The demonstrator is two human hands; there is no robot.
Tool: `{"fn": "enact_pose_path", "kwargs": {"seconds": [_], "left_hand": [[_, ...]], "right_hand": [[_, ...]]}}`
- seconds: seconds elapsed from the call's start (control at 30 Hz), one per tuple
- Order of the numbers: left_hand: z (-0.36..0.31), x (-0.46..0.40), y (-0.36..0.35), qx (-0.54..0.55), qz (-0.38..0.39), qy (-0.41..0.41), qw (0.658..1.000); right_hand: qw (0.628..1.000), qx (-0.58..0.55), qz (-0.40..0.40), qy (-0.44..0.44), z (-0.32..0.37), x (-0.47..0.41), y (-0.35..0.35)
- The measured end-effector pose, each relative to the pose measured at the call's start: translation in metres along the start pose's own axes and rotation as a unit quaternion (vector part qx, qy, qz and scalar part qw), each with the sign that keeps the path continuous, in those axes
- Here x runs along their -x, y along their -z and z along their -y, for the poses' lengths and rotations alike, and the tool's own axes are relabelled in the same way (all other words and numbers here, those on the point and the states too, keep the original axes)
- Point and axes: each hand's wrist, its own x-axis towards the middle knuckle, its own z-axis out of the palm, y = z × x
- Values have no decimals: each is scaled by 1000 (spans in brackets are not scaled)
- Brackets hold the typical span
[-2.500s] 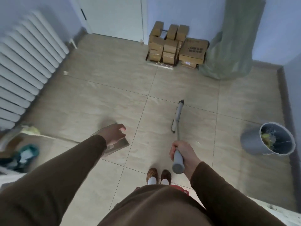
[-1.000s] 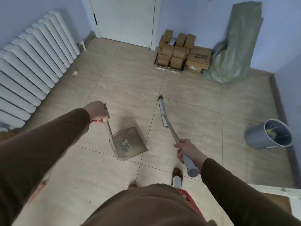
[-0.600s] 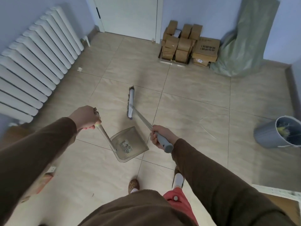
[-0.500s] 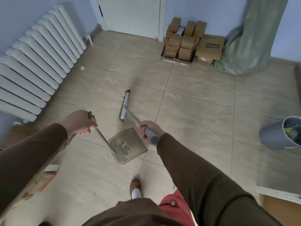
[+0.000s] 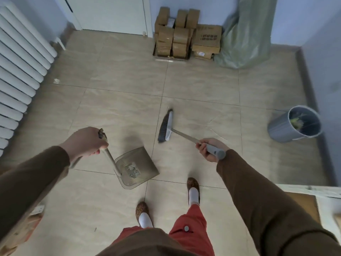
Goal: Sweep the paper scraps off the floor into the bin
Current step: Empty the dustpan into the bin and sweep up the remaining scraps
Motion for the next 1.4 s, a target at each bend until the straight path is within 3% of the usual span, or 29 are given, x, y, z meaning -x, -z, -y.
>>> {"fn": "enact_pose_path", "kwargs": {"seconds": [0.27, 0.5, 0.63, 0.8, 0.97, 1.1, 1.27, 1.4], "left_hand": [[-156, -27, -36, -17, 26, -77, 997], [-278, -39, -70, -14, 33, -132, 991], [-329, -43, -88, -5, 39, -144, 989], [-373, -45, -112, -10, 42, -144, 989], [-392, -50, -141, -19, 27, -128, 991], [-406, -53, -159, -6, 39, -115, 993], [-423, -62, -156, 92, 155, -41, 983], [-430, -59, -153, 117, 199, -11, 973]], "right_hand": [[990, 22, -123, 70, 36, 101, 157], [981, -74, -43, 174, 55, 195, 247], [970, 50, -117, 208, 100, 202, 266], [897, 259, -261, 245, 165, 160, 271], [855, 371, -306, 196, 200, 100, 287], [852, 423, -288, 109, 172, 73, 289], [875, 426, -227, 41, 84, 100, 284], [907, 391, -153, 40, 60, 164, 291]]}}
